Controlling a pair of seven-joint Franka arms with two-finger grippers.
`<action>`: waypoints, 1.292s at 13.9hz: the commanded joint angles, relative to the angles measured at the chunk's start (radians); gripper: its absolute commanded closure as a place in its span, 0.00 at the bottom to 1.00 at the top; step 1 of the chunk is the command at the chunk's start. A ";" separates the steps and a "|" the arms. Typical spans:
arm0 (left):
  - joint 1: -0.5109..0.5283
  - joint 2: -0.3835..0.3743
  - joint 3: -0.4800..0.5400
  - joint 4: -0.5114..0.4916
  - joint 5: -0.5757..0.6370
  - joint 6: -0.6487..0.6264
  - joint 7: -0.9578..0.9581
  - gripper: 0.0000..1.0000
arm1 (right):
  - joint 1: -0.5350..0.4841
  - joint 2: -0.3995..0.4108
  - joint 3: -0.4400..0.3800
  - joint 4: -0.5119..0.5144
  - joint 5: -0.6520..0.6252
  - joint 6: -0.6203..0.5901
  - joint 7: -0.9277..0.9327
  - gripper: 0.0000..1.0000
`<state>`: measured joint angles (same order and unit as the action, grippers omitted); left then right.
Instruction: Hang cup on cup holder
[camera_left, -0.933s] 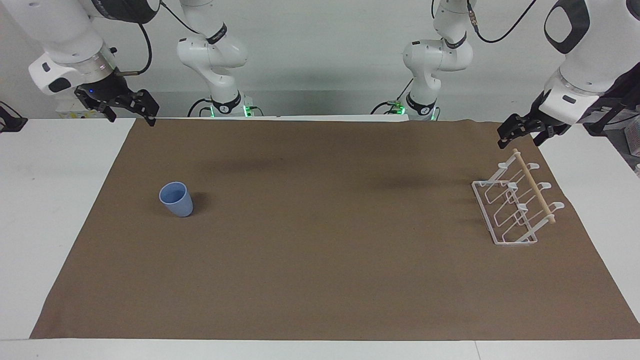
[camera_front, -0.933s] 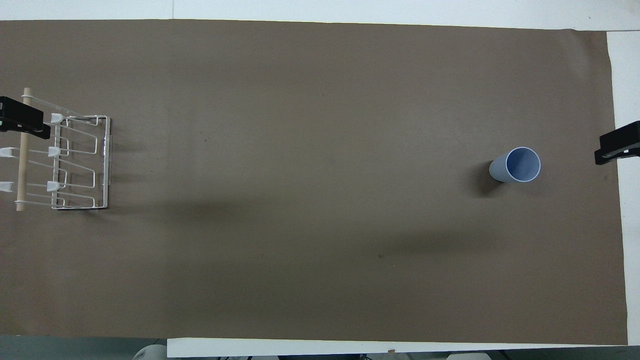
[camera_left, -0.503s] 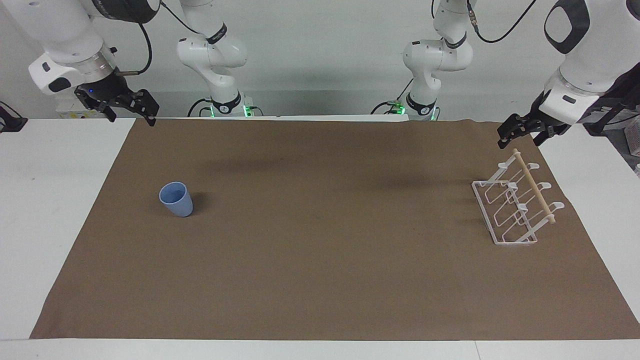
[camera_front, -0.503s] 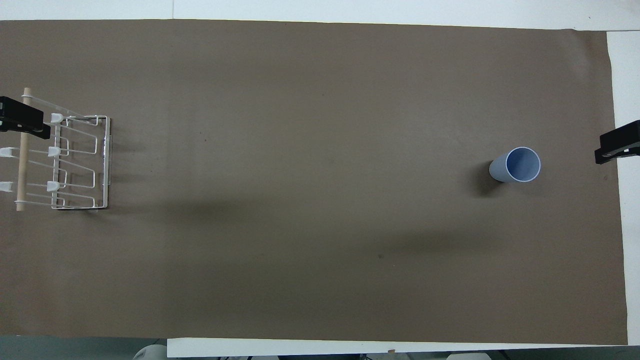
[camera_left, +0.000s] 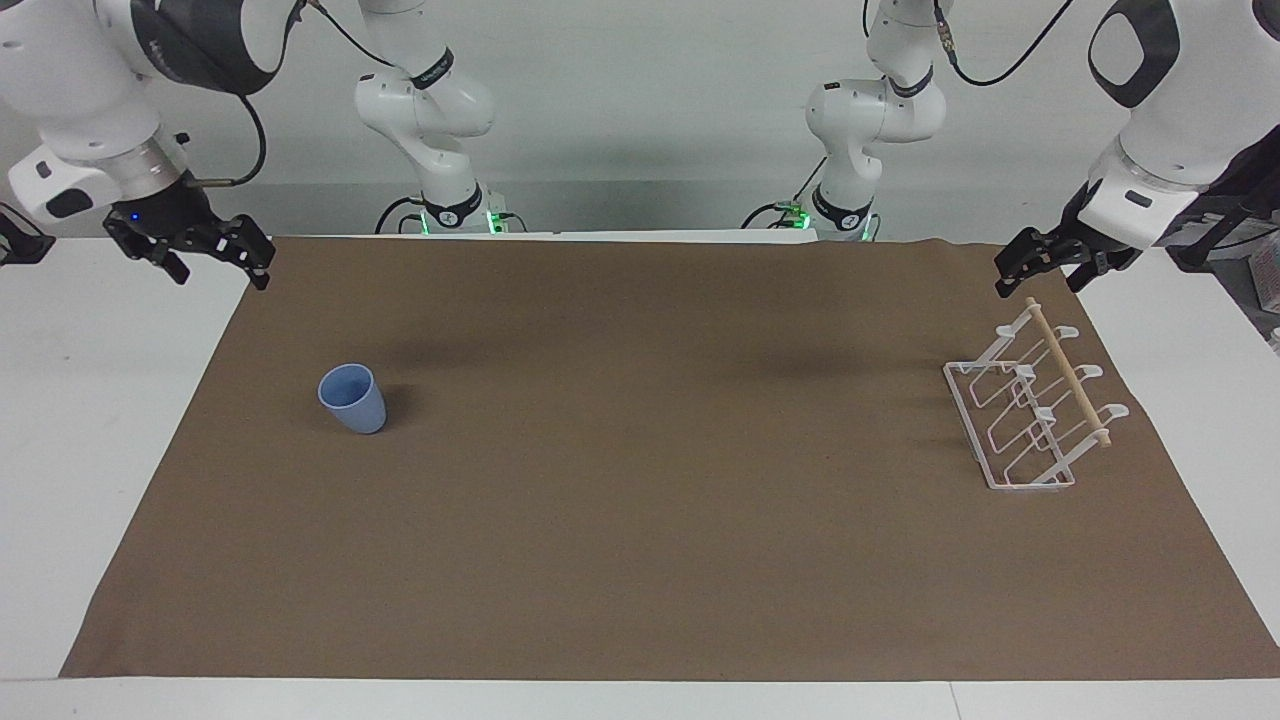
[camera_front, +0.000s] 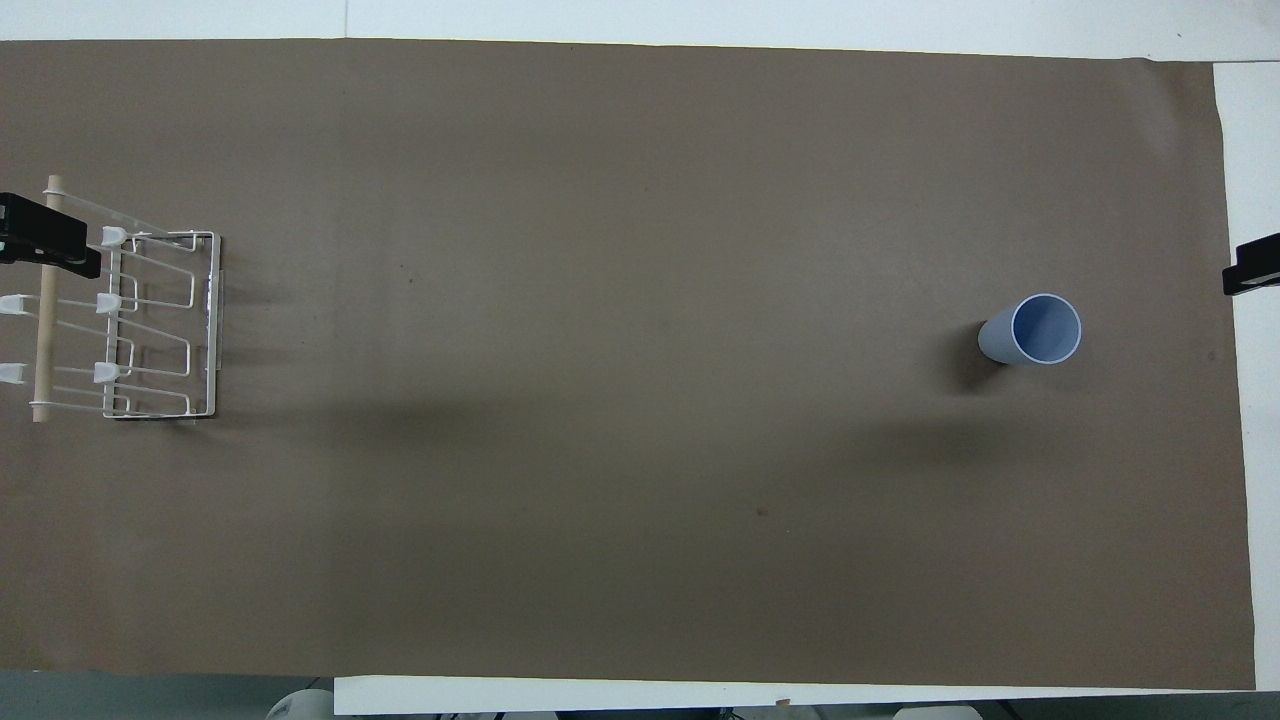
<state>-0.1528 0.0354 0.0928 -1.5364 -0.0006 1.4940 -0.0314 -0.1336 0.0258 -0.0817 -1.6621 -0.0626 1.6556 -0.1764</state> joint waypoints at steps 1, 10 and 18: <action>0.007 -0.029 -0.004 -0.031 -0.012 0.000 -0.009 0.00 | -0.021 0.034 0.005 -0.135 0.018 0.157 -0.035 0.00; 0.007 -0.029 -0.004 -0.031 -0.012 0.000 -0.009 0.00 | -0.003 0.151 0.010 -0.334 0.079 0.414 -0.074 0.07; 0.007 -0.029 -0.004 -0.031 -0.012 0.000 -0.009 0.00 | 0.003 0.187 0.022 -0.338 0.080 0.438 -0.144 0.83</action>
<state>-0.1527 0.0354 0.0928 -1.5365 -0.0006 1.4940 -0.0314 -0.1258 0.2147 -0.0698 -1.9950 -0.0019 2.0842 -0.2918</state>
